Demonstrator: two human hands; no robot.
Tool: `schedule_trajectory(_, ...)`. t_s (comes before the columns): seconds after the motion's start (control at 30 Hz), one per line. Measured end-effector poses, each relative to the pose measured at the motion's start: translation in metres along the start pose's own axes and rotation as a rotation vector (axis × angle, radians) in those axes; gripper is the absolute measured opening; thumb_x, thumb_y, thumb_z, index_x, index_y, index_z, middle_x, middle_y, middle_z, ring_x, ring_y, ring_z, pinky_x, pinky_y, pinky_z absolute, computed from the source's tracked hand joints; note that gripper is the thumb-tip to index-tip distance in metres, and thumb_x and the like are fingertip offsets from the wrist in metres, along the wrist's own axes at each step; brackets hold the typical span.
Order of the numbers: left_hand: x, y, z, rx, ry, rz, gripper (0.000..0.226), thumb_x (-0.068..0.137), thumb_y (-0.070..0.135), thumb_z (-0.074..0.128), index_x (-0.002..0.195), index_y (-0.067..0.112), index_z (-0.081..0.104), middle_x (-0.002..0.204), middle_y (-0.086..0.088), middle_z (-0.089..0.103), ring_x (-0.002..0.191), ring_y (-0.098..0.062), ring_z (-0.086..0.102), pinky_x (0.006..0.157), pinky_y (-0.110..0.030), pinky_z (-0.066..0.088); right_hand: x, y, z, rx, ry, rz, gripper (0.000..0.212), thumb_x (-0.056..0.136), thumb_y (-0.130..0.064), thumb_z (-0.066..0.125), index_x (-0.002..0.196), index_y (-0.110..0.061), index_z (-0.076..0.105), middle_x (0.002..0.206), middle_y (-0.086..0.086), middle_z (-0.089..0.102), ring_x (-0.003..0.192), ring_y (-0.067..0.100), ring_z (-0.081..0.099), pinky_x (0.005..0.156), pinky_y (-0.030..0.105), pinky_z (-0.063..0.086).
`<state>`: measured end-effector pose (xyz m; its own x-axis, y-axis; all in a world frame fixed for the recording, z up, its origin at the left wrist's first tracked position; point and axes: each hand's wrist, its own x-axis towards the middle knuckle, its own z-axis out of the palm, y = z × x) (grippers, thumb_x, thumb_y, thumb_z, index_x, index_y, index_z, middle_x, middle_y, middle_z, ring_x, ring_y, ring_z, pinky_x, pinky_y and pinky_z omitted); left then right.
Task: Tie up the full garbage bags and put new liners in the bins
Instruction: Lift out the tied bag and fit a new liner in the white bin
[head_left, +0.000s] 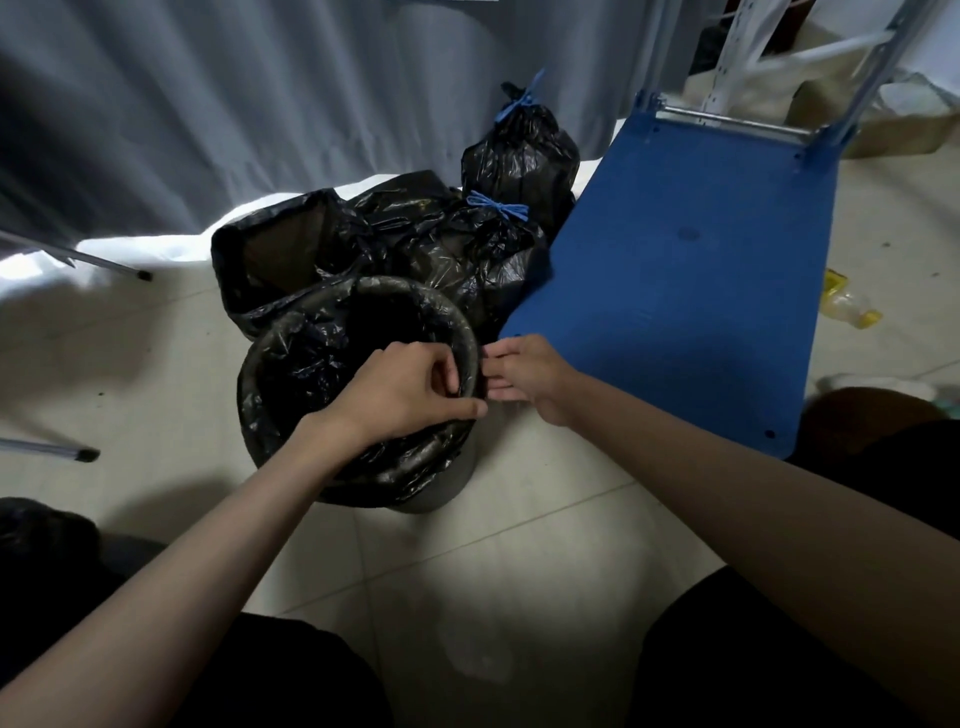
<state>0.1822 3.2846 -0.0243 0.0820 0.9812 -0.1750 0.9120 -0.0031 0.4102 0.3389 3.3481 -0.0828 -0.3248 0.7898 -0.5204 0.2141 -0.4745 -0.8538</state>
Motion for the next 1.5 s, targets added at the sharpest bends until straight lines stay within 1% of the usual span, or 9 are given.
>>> schedule_trajectory(0.2,0.003,0.006,0.016,0.07,0.096,0.0,0.028,0.075,0.054,0.072,0.081,0.027,0.063,0.073,0.008,0.068,0.078,-0.015,0.066,0.079,-0.035,0.051,0.002,0.0,0.01,-0.289,0.153,-0.168,0.008,0.093,-0.001,0.056,0.089,-0.005,0.061,0.068,0.009,0.06,0.059,0.018,0.059,0.053,0.025,0.055)
schedule_trajectory(0.37,0.004,0.01,0.021,0.036,0.081,-0.02,0.022,0.073,0.042,0.074,0.075,0.024,0.063,0.069,0.005,0.068,0.075,-0.017,0.066,0.077,-0.034,0.051,-0.002,0.011,0.002,-0.687,0.034,-0.016,0.018,0.092,-0.002,0.053,0.075,-0.008,0.055,0.079,0.019,0.066,0.075,0.032,0.069,0.077,0.046,0.061)
schedule_trajectory(0.53,0.0,0.01,0.008,0.033,-0.137,0.021,0.025,0.063,0.037,0.082,0.074,0.024,0.065,0.066,0.012,0.066,0.071,-0.008,0.062,0.08,-0.031,0.05,0.004,0.003,-0.004,-0.36,0.149,-0.007,0.022,0.098,-0.009,0.042,0.082,-0.009,0.058,0.083,0.015,0.064,0.068,0.025,0.063,0.059,0.034,0.057)
schedule_trajectory(0.67,-0.004,0.004,0.001,0.209,-0.296,0.05,0.039,0.056,0.054,0.084,0.079,0.029,0.064,0.069,0.016,0.063,0.074,-0.004,0.057,0.082,-0.03,0.038,0.011,-0.007,-0.006,-0.15,0.112,-0.07,0.016,0.097,-0.024,0.051,0.092,-0.017,0.064,0.09,0.01,0.067,0.079,0.02,0.064,0.07,0.032,0.058)
schedule_trajectory(0.83,-0.001,0.006,0.009,0.084,0.018,0.029,0.053,0.06,0.076,0.069,0.085,0.029,0.063,0.065,0.016,0.062,0.068,0.002,0.055,0.084,-0.034,0.04,0.009,-0.004,-0.006,-0.153,0.03,-0.029,0.011,0.097,-0.012,0.056,0.097,-0.018,0.064,0.098,0.011,0.07,0.091,0.023,0.068,0.088,0.038,0.058)
schedule_trajectory(0.97,0.001,0.015,0.018,0.129,0.111,0.046,0.042,0.072,0.062,0.068,0.098,0.03,0.068,0.083,0.01,0.07,0.088,-0.015,0.063,0.089,-0.036,0.038,0.006,-0.005,-0.008,-0.084,-0.001,-0.031,0.014,0.096,-0.002,0.057,0.095,-0.015,0.061,0.102,0.018,0.07,0.085,0.024,0.068,0.073,0.027,0.058)
schedule_trajectory(1.1,0.002,0.02,0.02,0.103,0.112,0.038,0.028,0.07,0.049,0.072,0.087,0.027,0.07,0.075,0.005,0.069,0.084,-0.022,0.064,0.087,-0.036,0.043,0.009,-0.007,-0.005,-0.115,0.059,-0.083,0.024,0.092,0.006,0.054,0.085,-0.016,0.063,0.089,0.016,0.068,0.076,0.022,0.065,0.074,0.033,0.059)
schedule_trajectory(1.33,-0.004,0.02,0.021,-0.022,0.027,0.023,0.024,0.066,0.039,0.077,0.085,0.024,0.073,0.064,0.013,0.064,0.075,-0.012,0.066,0.084,-0.036,0.051,0.011,0.021,-0.003,-0.386,0.053,0.098,0.028,0.092,0.003,0.051,0.069,-0.013,0.046,0.064,0.009,0.051,0.051,0.019,0.052,0.045,0.026,0.048)
schedule_trajectory(1.5,-0.008,0.017,0.021,-0.028,0.028,0.046,0.019,0.066,0.037,0.075,0.08,0.025,0.072,0.062,0.013,0.063,0.073,-0.009,0.065,0.083,-0.034,0.05,0.023,0.004,-0.009,-0.146,0.26,-0.024,0.022,0.092,-0.009,0.049,0.072,-0.016,0.055,0.075,0.01,0.059,0.068,0.023,0.06,0.065,0.038,0.058)
